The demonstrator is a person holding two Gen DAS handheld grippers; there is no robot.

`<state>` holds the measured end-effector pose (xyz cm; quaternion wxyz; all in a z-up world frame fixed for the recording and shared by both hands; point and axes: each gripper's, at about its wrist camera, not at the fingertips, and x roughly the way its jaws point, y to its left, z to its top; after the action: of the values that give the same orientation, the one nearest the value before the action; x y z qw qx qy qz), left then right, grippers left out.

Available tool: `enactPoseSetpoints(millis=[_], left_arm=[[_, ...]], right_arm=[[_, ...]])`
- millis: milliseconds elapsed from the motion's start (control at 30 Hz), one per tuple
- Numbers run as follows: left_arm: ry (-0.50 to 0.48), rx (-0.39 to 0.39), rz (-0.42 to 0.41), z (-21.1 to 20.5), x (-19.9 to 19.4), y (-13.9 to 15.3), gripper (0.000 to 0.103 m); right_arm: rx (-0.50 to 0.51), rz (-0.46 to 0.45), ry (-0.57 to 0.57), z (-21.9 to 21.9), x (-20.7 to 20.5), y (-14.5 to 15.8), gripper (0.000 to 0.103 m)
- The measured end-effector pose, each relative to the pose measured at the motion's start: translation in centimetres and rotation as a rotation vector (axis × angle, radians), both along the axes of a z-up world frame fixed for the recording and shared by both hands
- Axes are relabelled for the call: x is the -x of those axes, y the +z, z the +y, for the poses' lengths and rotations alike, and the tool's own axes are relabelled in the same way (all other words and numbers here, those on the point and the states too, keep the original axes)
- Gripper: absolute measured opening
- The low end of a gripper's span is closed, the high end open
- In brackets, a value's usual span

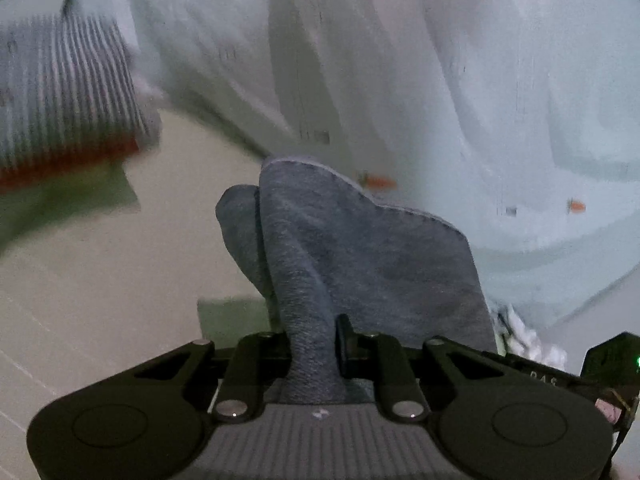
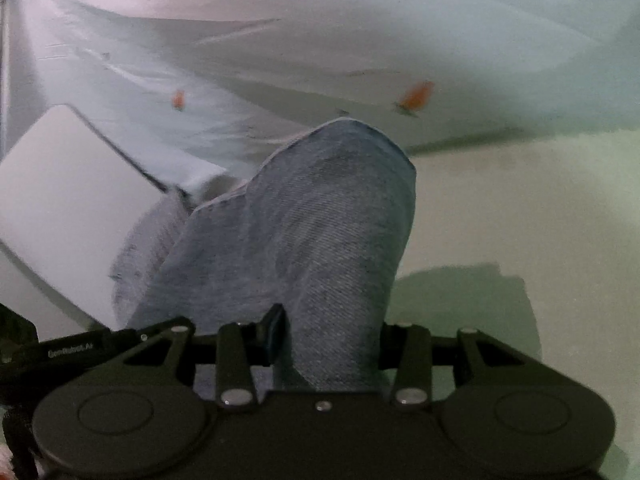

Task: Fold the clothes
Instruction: 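Lift the folded jeans with both grippers and place them on the shirt stack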

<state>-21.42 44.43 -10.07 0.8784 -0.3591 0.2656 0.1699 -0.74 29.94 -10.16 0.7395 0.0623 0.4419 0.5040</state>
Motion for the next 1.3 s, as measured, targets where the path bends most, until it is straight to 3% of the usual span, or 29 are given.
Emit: enactPoseSetpoints(millis=[333,600,667,767,900,933,1000,1067,1167,1233,1300], left_arm=[[0.224,-0.154,-0.146,8.9,7.1,8.3,0.018],[0.455,-0.214,-0.269,17.6,13.0,11.5,0.019],[0.518,-0.206,-0.267,20.3,13.6,10.4,0.021],[0.631,-0.102,-0.205,24.6,13.5,6.0,0.030],[0.683,0.038,0.040,28.7,11.7,-2.5,0.042],[0.697,0.052,0.055,28.9,11.6,-3.7,0.044],[0.722,0.057,0.002,28.4,12.2,-4.3,0.056],[0.731,0.069,0.002,28.4,12.6,-3.8,0.069],[0.742,0.012,0.062,27.4,12.4,-3.0,0.073],[0.737,-0.067,0.113,26.1,12.2,-1.7,0.076],[0.712,-0.153,0.141,24.3,12.0,-0.1,0.086]], right_arm=[[-0.184,-0.078,0.247,14.1,1.9,6.9,0.043],[-0.292,-0.123,0.456,29.4,5.0,11.2,0.043],[-0.299,-0.139,0.501,33.4,5.6,11.2,0.045],[-0.224,-0.078,0.525,38.5,6.0,8.0,0.048],[0.030,-0.039,0.453,44.0,5.3,-0.6,0.051],[0.022,0.000,0.440,43.9,4.9,-1.4,0.055],[0.001,0.081,0.413,43.8,3.9,-2.9,0.062],[-0.008,0.057,0.425,43.3,4.0,-2.1,0.064],[-0.001,-0.064,0.432,41.5,4.8,-0.7,0.071],[0.004,-0.145,0.437,40.3,5.4,0.2,0.088],[-0.020,-0.230,0.434,37.5,6.6,1.4,0.093]])
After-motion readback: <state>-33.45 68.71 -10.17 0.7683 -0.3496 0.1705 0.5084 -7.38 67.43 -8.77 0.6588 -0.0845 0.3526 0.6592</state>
